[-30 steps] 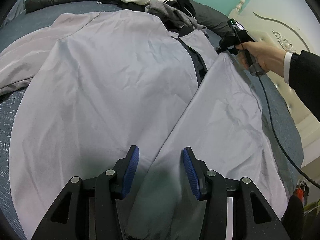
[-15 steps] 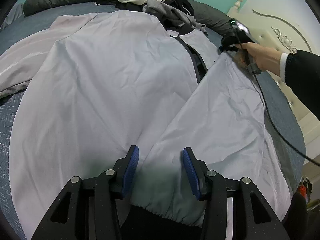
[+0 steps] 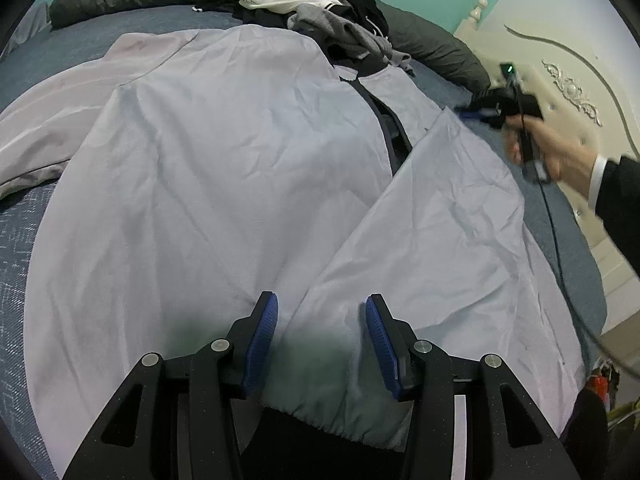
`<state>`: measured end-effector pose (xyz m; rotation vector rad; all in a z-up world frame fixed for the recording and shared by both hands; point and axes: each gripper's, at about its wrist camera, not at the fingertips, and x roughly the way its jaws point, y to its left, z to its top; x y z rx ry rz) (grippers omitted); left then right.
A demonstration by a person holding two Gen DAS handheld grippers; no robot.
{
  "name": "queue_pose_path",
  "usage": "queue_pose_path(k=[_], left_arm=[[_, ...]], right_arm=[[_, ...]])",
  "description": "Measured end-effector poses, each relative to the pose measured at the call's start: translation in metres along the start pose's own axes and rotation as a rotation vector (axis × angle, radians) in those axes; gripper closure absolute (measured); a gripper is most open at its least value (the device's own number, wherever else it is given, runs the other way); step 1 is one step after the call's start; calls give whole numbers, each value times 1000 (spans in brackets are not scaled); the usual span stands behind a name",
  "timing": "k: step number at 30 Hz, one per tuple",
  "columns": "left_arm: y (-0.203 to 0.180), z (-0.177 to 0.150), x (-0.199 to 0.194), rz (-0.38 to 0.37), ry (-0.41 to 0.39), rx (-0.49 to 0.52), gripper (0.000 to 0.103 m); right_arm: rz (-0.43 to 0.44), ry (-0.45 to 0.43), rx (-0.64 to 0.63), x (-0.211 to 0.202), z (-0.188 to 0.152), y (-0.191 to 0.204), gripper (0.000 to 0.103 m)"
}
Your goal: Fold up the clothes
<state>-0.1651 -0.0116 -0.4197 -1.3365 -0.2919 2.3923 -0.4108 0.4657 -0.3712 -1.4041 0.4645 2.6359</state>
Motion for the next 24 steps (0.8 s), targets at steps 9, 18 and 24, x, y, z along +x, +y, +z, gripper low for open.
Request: queue_pose_path(k=[9,18,24], left_arm=[[12,1,-21,8,-28,-29,53],[24,-1,-27,9,-12,-56,53],[21,-6,-26,-4,18,-41,53]], right_arm=[[-47,131,-192,31,-33,37,85],[-44,-56,-131,-18,-37,38,85],[140,-74,-35,-54,-74,49,85]])
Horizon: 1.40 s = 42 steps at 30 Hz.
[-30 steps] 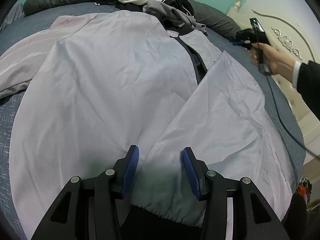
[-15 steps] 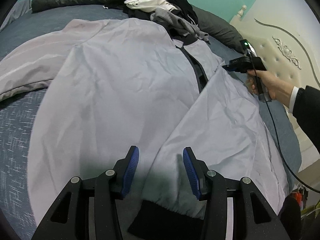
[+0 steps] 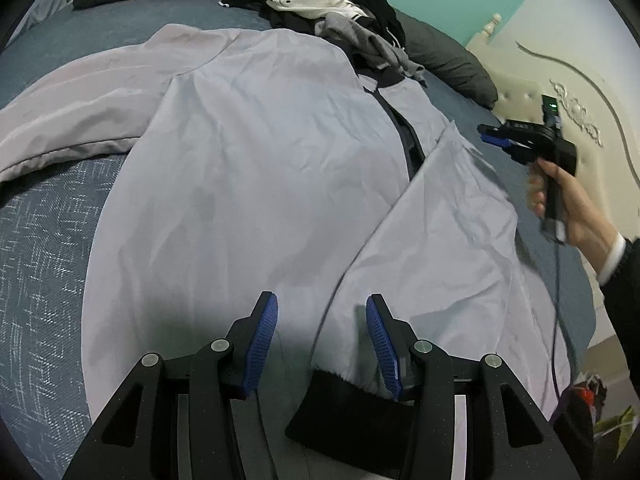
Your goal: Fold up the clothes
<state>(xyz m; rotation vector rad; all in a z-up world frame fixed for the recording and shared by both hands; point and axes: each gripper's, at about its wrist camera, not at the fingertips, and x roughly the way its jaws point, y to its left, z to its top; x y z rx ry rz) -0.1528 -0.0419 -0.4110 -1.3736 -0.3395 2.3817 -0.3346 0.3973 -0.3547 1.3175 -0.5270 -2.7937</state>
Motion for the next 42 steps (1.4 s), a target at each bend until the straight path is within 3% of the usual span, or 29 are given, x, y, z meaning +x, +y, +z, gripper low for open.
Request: queue_pose_path(k=[6,10,14,16,21,25,31,34,38,42], left_arm=[[-4,-8,-6,21,0,32,53],[-6,-10,-19,35,-35,47,53],[-3,-12,-35,37,-78,19,53],[1,-9,-47,30,-102,-14,53],[17,1,-77,40,-149,-92,49],[53,5,-101,84,-155,-177,47],[143,4,-139,176,-176,-375,47],[190,1,-158,222,-195,-489,47],[242,-7,-181,268,-233,-611,45],[280,-17,-197,301,-275,-698,42]], right_arm=[[115,110,20,-26,-64,31,83],[97,129,-14,-44,-111,47,75],[71,165,-60,-42,-151,58,73],[79,204,-59,-33,-165,61,72],[129,138,-23,-56,-170,61,72],[170,86,6,-74,-174,61,66],[221,25,67,-94,-176,56,64],[213,24,60,-99,-180,55,64],[218,13,83,-104,-185,48,53],[198,-15,92,-111,-186,44,53]])
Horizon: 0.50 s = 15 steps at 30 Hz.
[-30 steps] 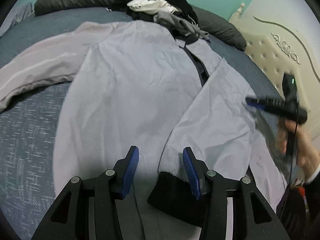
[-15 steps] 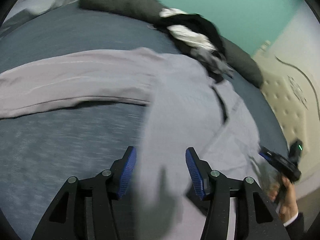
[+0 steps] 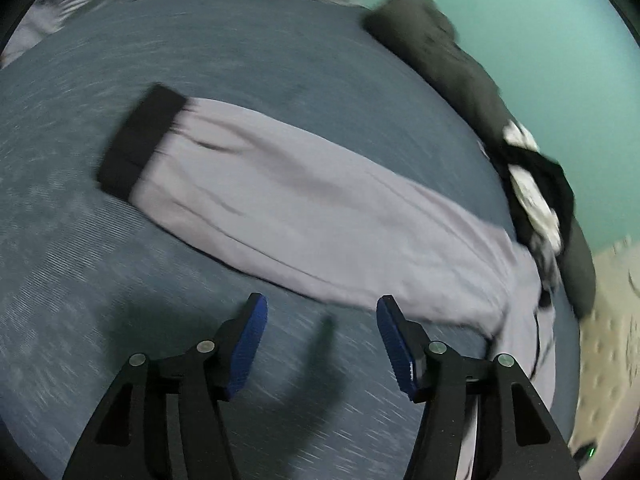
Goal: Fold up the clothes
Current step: 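Grasp the black cuff of the other sleeve with the left gripper and lift it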
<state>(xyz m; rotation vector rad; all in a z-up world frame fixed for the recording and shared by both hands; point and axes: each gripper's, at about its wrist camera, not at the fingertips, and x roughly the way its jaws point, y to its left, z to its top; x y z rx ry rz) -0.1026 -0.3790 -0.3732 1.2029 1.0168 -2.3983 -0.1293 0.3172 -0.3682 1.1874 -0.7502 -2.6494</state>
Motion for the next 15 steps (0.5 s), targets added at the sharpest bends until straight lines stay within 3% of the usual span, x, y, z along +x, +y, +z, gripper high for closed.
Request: queue_pose_path(k=[6,15], left_arm=[[45,22,-1,62,-58,-121,32],[55,41,7,77,-97,-90,32]], right_arm=[[-15,-19,3,-7,1,-5,50],[-50,-15,-32,-2,-1,-3,48]])
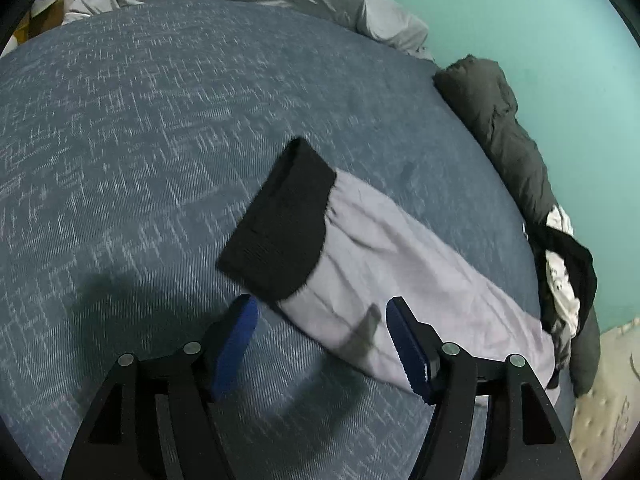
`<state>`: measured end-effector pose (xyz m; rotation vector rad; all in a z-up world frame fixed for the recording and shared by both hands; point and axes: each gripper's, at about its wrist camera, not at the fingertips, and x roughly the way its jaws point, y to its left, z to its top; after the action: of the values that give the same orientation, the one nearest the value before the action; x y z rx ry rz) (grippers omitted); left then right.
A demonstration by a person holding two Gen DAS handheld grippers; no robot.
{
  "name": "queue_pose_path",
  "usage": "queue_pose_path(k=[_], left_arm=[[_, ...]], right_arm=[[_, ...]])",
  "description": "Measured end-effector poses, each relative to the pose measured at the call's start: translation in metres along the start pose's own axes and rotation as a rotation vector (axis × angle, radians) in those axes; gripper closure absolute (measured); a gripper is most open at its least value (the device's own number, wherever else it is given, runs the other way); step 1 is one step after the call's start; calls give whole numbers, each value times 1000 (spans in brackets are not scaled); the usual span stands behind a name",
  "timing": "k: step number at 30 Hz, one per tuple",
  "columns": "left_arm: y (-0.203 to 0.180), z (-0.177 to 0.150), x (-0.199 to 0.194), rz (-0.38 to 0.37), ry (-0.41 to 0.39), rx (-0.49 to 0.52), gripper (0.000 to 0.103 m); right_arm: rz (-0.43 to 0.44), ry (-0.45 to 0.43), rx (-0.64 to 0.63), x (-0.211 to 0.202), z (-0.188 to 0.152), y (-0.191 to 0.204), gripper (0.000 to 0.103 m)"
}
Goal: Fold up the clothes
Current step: 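Grasp the black cuff of the other sleeve with the left gripper and lift it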
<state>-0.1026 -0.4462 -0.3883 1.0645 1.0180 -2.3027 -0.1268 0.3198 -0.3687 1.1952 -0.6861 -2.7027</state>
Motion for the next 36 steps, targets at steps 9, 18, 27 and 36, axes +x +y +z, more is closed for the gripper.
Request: queue_pose_path(k=[9,18,27,36], left_arm=[[-15,16,-6,-36,-52,72,76],[-93,28,-55,-173,-128,226,81],[-226,16,-113,-388,-152,382,84],[-382,-46,-150,-625,-86,573,85]], right_arm=[[-19,3,-4,4,0,-5,48],[-18,-11,-3,0,0,-6,48],[-13,-18,6,-10,-7,-20,48],[-7,-7,52,-32,-24,-35,48]])
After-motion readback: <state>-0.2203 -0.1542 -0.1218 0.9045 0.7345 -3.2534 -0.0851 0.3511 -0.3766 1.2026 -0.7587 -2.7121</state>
